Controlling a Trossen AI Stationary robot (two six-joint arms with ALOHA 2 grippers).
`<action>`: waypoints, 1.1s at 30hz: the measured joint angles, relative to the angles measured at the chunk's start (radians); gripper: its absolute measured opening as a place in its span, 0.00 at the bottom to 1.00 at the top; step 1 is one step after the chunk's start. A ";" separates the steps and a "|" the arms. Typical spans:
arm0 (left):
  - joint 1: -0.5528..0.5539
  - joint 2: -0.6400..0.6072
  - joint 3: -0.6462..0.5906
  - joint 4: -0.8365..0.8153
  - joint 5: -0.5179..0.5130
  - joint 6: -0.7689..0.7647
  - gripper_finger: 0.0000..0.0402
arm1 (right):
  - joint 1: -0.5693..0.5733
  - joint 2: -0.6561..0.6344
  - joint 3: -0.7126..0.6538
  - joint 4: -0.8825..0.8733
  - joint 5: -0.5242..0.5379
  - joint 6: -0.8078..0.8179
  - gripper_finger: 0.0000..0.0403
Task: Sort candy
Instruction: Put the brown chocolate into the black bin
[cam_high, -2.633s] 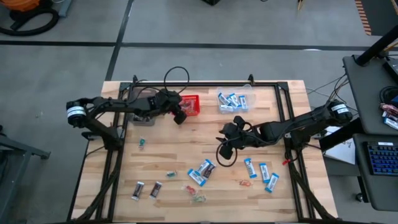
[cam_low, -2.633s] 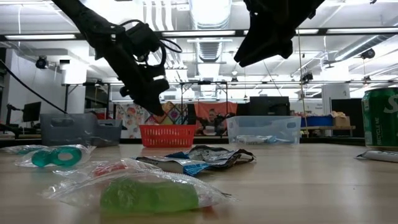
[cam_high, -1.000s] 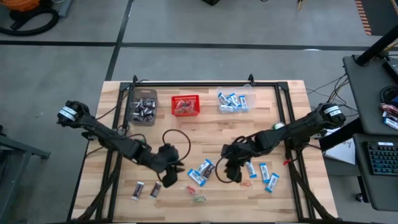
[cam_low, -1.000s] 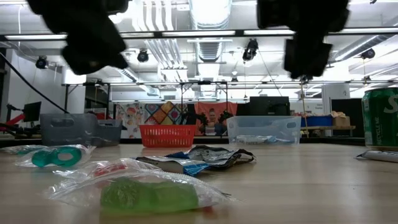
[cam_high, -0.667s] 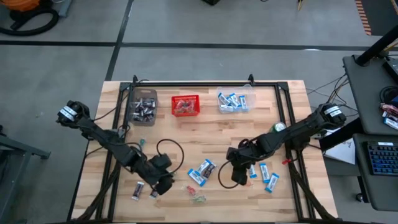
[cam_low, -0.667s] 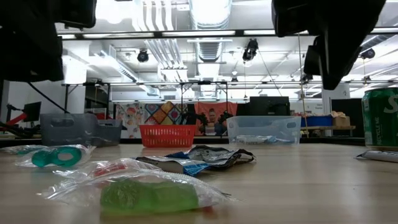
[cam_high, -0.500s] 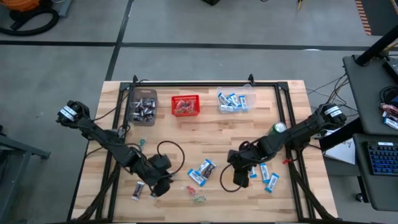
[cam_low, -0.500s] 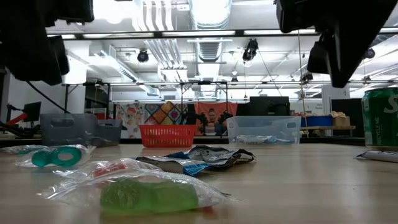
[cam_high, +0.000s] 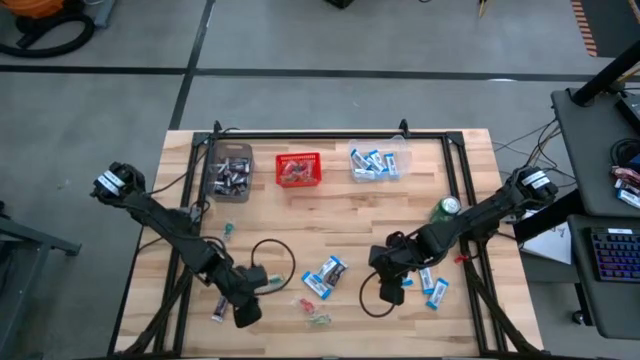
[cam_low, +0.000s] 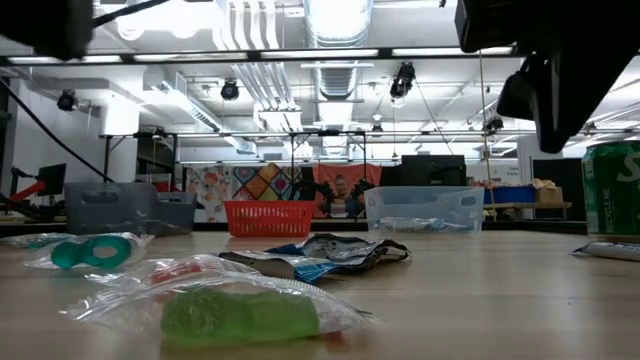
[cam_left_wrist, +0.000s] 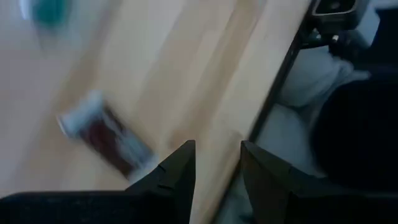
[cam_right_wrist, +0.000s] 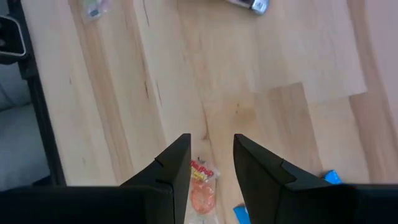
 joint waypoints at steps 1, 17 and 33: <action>-0.009 0.000 0.000 0.000 0.016 -0.075 0.27 | 0.000 0.000 0.000 0.002 0.006 0.000 0.27; -0.129 0.076 0.000 -0.023 -0.141 -0.383 0.26 | 0.004 0.000 0.000 0.007 0.047 -0.023 0.25; -0.132 0.251 0.274 -0.437 -0.306 -0.312 0.23 | 0.000 0.000 0.000 0.011 0.100 0.023 0.25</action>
